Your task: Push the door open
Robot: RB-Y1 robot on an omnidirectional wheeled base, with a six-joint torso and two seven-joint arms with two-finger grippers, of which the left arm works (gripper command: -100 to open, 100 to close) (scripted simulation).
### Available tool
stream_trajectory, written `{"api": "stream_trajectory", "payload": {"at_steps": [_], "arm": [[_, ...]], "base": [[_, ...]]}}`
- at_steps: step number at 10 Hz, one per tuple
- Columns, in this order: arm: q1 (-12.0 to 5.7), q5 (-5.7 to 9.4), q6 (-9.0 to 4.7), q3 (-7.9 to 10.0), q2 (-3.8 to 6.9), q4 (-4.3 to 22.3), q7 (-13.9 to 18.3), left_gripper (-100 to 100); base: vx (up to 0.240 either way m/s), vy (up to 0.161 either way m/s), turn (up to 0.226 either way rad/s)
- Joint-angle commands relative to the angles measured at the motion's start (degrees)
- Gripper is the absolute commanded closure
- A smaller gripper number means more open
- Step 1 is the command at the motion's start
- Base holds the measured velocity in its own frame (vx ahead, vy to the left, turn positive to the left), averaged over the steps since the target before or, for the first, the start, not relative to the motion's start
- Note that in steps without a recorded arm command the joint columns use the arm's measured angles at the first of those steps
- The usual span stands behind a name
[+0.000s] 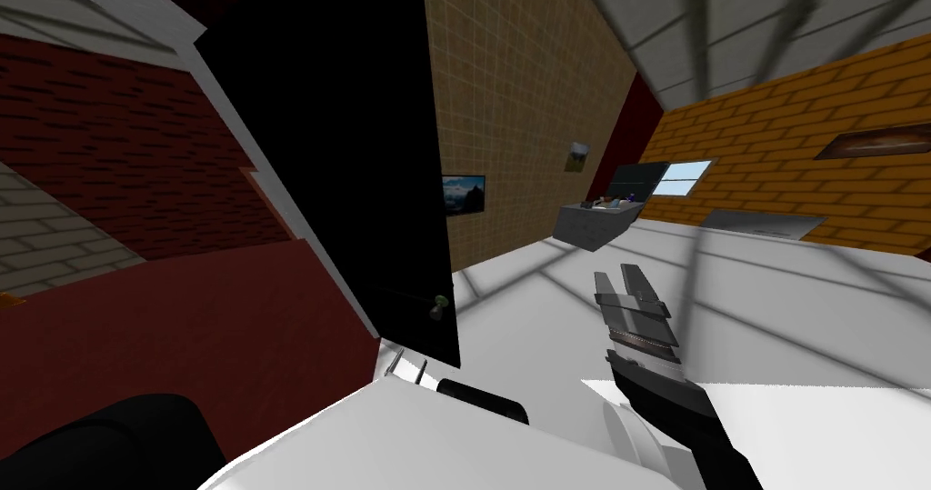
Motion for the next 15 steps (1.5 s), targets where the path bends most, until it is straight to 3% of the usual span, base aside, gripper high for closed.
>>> {"api": "stream_trajectory", "payload": {"at_steps": [1,2,4,5,7,8,9,14,15], "arm": [[0.0,0.0,0.0,0.0,0.0,0.0,0.0,-100],[-0.58,0.14,0.54,0.15,1.6,0.06,-0.02,-100],[-1.57,0.29,1.49,0.38,2.69,0.1,0.01,-100],[-1.99,0.35,1.89,0.47,2.6,0.12,0.03,-100],[-3.03,0.51,2.88,0.71,0.85,0.16,0.06,-100],[-2.69,0.45,2.69,0.63,1.48,-0.1,0.16,-100],[-2.69,0.45,2.69,0.63,1.48,-0.1,0.16,100],[-2.69,0.45,2.69,0.63,1.48,-0.1,0.16,100],[-2.65,1.75,2.81,1.52,2.31,0.22,-0.01,-100]], "base": [[-0.019,-0.062,0.013],[0.089,-0.03,-0.024],[0.233,-0.037,-0.032],[0.223,0.007,-0.027],[0.225,-0.014,-0.014],[0.11,-0.004,-0.009],[-0.013,0.0,0.011],[-0.024,0.001,0.0],[-0.038,-0.098,0.216]]}}
